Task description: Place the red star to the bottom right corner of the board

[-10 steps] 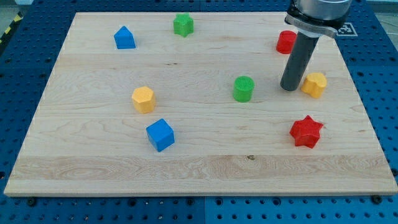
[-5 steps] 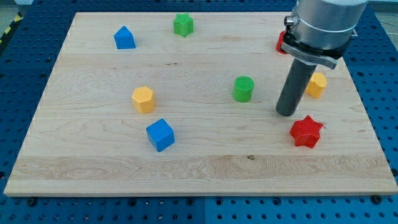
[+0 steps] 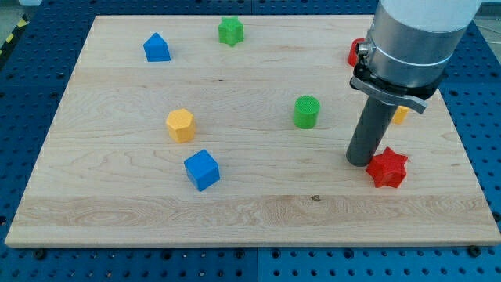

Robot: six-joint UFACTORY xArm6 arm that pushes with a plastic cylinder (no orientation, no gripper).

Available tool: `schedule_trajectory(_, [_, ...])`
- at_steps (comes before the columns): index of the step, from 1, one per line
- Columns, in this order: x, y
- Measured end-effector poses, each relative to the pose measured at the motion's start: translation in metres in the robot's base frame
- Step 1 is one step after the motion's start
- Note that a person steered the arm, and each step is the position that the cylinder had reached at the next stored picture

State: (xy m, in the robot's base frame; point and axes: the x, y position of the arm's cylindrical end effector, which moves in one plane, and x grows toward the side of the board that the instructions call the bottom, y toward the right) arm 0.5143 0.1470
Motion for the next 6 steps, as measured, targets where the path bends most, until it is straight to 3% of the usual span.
schedule_trajectory(2, [0.006, 0.031])
schedule_trajectory(3, [0.031, 0.024])
schedule_trajectory(6, [0.052, 0.021])
